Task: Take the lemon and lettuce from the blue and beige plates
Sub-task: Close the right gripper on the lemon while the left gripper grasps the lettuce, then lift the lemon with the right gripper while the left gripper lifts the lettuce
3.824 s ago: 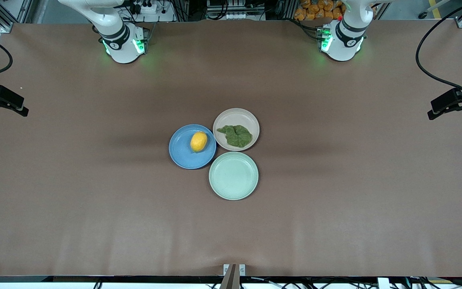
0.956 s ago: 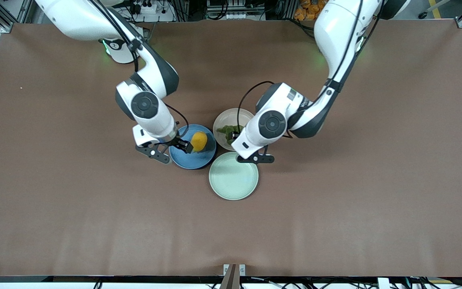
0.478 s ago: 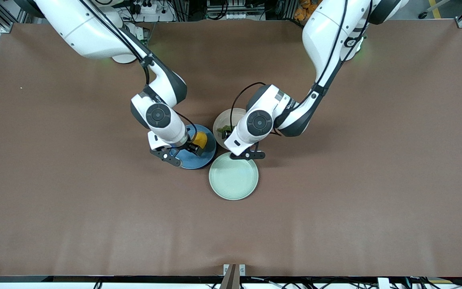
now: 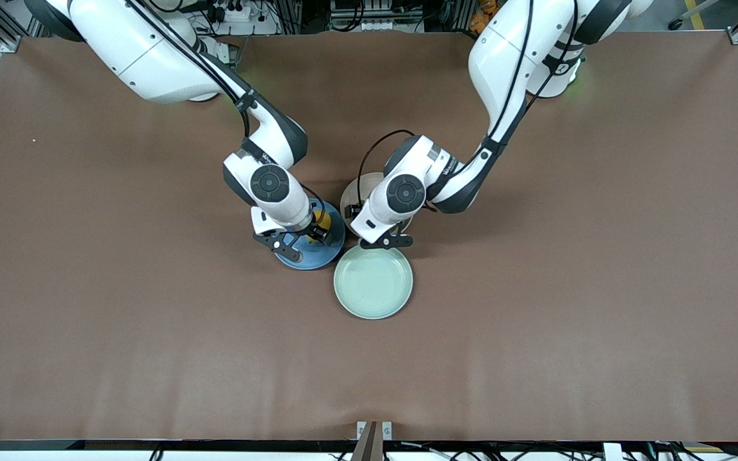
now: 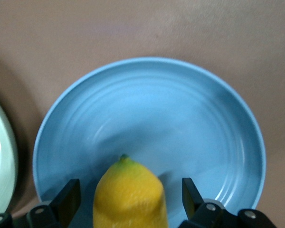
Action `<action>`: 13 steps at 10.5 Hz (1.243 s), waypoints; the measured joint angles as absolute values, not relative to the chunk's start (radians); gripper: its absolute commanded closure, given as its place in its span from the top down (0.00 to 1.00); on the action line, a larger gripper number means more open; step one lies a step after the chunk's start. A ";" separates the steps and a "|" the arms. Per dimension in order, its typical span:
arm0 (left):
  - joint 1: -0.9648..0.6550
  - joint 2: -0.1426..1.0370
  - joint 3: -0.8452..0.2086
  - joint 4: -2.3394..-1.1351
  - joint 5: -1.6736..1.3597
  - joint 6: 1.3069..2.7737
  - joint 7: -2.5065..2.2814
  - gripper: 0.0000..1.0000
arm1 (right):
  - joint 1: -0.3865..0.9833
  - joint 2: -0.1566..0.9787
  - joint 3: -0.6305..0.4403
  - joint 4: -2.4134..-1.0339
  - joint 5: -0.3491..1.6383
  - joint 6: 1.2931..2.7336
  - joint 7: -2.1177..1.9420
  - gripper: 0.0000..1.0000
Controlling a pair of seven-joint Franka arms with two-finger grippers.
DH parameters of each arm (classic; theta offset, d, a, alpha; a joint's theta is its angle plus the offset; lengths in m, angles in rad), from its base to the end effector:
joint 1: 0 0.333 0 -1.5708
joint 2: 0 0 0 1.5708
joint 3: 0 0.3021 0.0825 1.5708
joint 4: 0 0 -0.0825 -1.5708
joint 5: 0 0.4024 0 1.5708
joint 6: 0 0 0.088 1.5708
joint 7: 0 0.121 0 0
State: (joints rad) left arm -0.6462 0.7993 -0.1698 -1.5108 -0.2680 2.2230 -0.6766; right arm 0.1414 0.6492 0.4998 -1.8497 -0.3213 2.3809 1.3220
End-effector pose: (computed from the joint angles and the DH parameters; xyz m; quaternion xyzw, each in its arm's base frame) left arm 0.4866 -0.5133 0.1551 0.9849 0.0391 -0.1410 0.0928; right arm 0.5231 0.3737 0.1659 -0.9648 0.2598 0.0372 0.0148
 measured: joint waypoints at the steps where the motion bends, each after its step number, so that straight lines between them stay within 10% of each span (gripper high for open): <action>1: -0.650 0.803 -0.170 -1.520 -0.268 2.231 -0.678 1.00 | 0.142 0.651 0.509 -1.850 -0.341 2.379 1.325 0.23; 3: -0.651 0.804 -0.170 -1.532 -0.268 2.250 -0.679 1.00 | 0.142 0.655 0.526 -1.849 -0.403 2.373 1.329 0.00; 9: -0.650 0.803 -0.168 -1.544 -0.268 2.262 -0.714 0.32 | 0.031 0.656 0.618 -1.703 -0.456 2.121 1.196 0.00; 13: -0.645 0.799 -0.166 -1.540 -0.268 2.264 -0.726 0.12 | -0.087 0.603 0.596 -1.564 -0.346 1.937 0.846 0.00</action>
